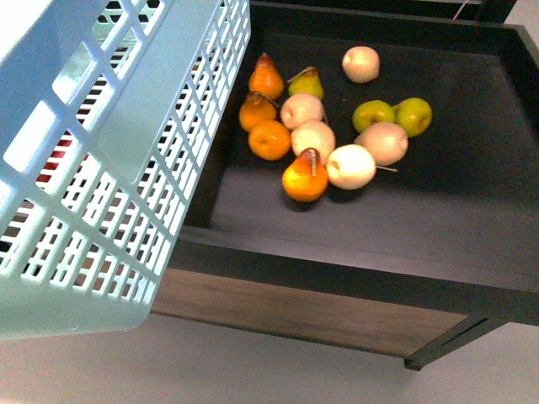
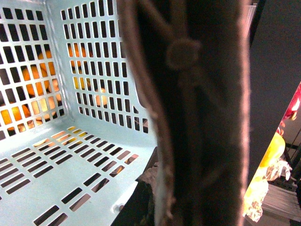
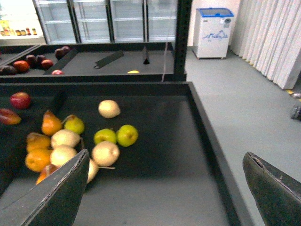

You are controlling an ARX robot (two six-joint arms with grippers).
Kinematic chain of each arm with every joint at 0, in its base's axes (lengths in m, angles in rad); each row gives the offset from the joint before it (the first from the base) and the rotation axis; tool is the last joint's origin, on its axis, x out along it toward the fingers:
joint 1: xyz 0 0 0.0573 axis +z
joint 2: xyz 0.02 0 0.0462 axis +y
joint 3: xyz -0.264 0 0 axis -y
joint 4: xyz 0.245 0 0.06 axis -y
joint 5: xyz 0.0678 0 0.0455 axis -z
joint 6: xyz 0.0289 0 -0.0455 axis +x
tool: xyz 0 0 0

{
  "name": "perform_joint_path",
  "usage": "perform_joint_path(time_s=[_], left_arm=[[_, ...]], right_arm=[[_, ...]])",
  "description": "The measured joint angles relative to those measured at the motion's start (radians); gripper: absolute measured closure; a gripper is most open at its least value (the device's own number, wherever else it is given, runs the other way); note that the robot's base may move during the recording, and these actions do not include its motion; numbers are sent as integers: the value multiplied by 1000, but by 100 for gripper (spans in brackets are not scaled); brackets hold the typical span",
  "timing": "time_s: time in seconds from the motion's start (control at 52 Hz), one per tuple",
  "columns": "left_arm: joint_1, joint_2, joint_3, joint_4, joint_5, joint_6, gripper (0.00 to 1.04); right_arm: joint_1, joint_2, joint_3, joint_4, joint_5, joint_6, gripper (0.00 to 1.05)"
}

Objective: Pick mango and avocado into basket

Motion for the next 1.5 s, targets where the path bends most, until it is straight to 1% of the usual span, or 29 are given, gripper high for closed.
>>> perform_joint_path(time_s=[1.5], left_arm=[[0, -1, 1, 0, -1, 0, 100]], right_arm=[[0, 0, 0, 0, 2, 0, 9]])
